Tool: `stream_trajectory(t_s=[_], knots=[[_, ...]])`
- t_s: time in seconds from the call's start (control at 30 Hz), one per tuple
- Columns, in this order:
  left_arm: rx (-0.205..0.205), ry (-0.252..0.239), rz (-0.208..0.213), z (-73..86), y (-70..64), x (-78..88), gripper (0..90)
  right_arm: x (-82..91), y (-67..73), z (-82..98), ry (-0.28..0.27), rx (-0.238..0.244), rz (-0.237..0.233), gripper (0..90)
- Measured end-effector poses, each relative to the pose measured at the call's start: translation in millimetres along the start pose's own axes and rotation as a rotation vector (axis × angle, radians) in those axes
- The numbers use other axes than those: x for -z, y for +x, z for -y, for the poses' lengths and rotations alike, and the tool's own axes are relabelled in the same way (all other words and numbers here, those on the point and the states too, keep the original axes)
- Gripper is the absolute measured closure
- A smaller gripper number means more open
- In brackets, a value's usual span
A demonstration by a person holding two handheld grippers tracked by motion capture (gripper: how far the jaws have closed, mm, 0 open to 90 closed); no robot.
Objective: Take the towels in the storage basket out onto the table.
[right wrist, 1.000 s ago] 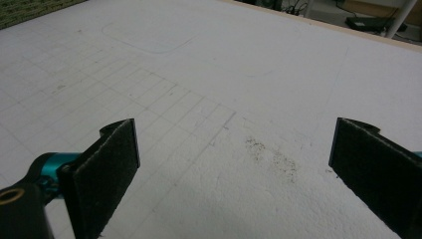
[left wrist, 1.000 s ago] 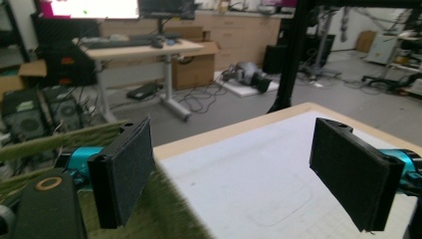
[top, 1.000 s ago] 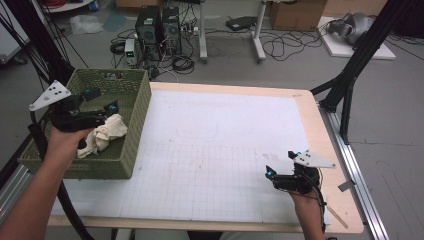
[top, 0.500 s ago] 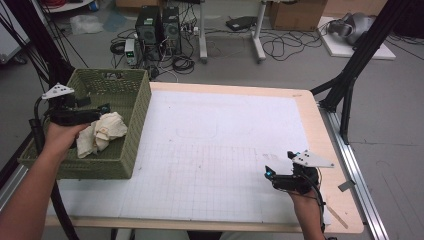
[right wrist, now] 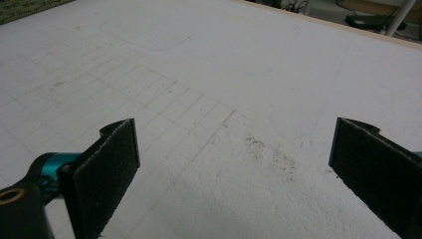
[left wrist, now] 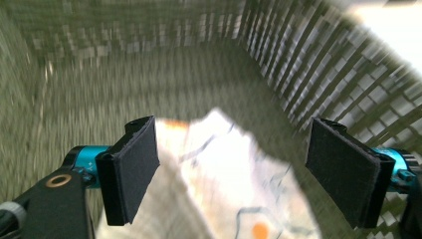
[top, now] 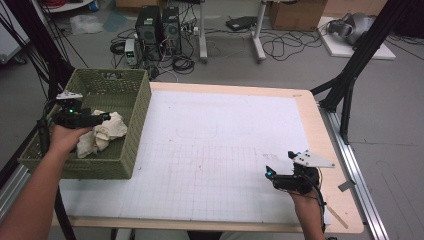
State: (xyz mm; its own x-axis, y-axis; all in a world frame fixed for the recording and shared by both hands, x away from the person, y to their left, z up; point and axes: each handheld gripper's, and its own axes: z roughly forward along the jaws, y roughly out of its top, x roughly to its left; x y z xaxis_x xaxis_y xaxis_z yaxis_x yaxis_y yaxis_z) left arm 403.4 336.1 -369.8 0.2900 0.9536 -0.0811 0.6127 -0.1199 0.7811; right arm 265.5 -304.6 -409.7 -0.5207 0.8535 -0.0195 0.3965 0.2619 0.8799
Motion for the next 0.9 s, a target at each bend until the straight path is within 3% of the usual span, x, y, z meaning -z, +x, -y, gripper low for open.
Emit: stream_trajectory(t_s=[0.23, 0.3, 0.37, 0.5, 0.63, 0.7, 0.77, 0.9], knots=[[-0.018, 0.162, -0.047, 7.5, 0.4, -17.5, 25.2, 1.4, -0.5, 0.6, 0.004, -0.002, 0.003, 4.9], [-0.004, 0.202, -0.058, 9.9, 2.3, -20.2, 25.5, 1.7, -0.7, 0.8, 0.004, -0.002, 0.004, 4.8], [0.014, 0.23, -0.058, 12.0, 3.6, -22.6, 25.5, 1.9, -0.7, 1.0, 0.006, -0.003, 0.004, 4.9], [0.01, 0.285, -0.045, 15.5, 3.3, -27.1, 28.2, 1.7, -0.6, 1.2, 0.007, -0.003, 0.003, 4.9], [-0.002, 0.316, -0.061, 16.2, 4.0, -28.0, 38.5, 1.3, -0.3, 1.0, 0.01, 0.001, 0.002, 4.9], [-0.015, 0.33, -0.058, 16.6, 3.5, -28.0, 51.2, 1.1, -0.1, 1.0, 0.009, 0.0, 0.004, 4.9], [-0.055, 0.356, -0.06, 16.1, -0.8, -28.4, 59.7, 1.3, -0.5, 0.8, 0.008, -0.002, 0.008, 4.9], [-0.052, 0.343, -0.068, 14.1, -0.7, -25.6, 68.4, 1.5, -1.3, 0.9, 0.005, -0.003, 0.01, 4.9]])
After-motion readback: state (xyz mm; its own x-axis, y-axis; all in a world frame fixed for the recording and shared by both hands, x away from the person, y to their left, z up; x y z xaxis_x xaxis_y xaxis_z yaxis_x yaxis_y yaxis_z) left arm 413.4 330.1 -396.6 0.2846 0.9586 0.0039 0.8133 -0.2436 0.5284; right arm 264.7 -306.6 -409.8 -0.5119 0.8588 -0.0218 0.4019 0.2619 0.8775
